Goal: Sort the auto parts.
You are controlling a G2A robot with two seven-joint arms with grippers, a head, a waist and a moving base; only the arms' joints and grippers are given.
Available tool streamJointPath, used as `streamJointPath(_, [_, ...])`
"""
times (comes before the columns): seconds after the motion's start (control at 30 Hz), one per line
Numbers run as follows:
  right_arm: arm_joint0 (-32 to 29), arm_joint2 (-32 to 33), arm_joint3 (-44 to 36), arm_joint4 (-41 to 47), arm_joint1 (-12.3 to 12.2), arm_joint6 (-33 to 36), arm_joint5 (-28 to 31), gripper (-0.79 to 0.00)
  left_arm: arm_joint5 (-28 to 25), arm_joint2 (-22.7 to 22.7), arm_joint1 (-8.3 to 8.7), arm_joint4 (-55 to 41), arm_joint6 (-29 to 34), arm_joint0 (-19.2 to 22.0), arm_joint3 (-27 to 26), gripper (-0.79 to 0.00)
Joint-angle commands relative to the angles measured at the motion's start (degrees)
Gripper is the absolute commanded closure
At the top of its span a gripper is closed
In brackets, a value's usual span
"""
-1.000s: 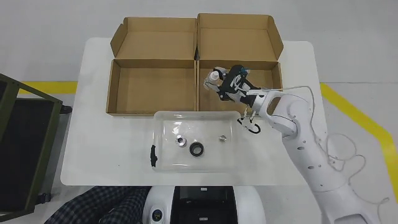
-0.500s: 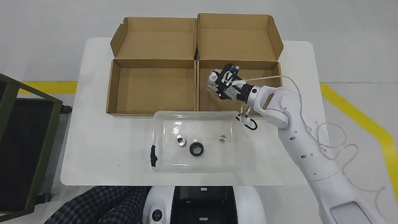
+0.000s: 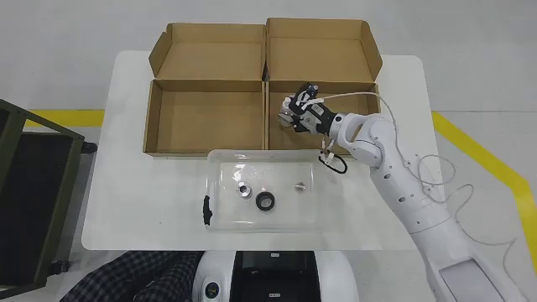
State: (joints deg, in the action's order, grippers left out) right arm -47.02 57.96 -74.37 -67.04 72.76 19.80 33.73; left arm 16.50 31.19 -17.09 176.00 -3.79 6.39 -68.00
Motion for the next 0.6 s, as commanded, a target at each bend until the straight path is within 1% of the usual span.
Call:
streamJointPath(0.0, [0.14, -0.1, 0.38, 0.04, 0.05, 0.02, -0.13, 0.0, 0.0, 0.0, 0.0, 0.0, 0.0, 0.0, 0.0, -0.785])
streamJointPath(0.03, [0.21, -0.14, 0.57, 0.05, 0.07, -0.06, -0.18, -0.015, 0.0, 0.0, 0.0, 0.0, 0.0, 0.0, 0.0, -0.785])
streamJointPath(0.07, [0.26, -0.21, 0.77, 0.04, 0.09, -0.06, -0.16, -0.092, 0.0, 0.0, 0.0, 0.0, 0.0, 0.0, 0.0, -0.785])
streamJointPath(0.13, [0.27, -0.31, 0.99, 0.05, 0.12, -0.08, -0.14, -0.363, 0.0, 0.0, 0.0, 0.0, 0.0, 0.0, 0.0, -0.785])
streamJointPath(0.17, [0.24, -0.35, 0.99, -0.01, 0.12, -0.07, -0.15, -0.548, 0.0, 0.0, 0.0, 0.0, 0.0, 0.0, 0.0, -0.785])
streamJointPath(0.2, [0.16, -0.35, 0.99, 0.02, 0.12, -0.07, -0.16, -0.779, 0.0, 0.0, 0.0, 0.0, 0.0, 0.0, 0.0, -0.785])
streamJointPath(0.37, [-0.4, 0.26, -0.97, 0.17, -0.09, 0.11, 0.28, -0.785, 0.0, 0.0, 0.0, 0.0, 0.0, 0.0, 0.0, -0.785])
streamJointPath(0.57, [-1.56, 1.66, -7.36, -1.89, -0.75, 1.32, 1.22, -0.785, 0.0, 0.0, 0.0, 0.0, 0.0, 0.0, 0.0, -0.785])
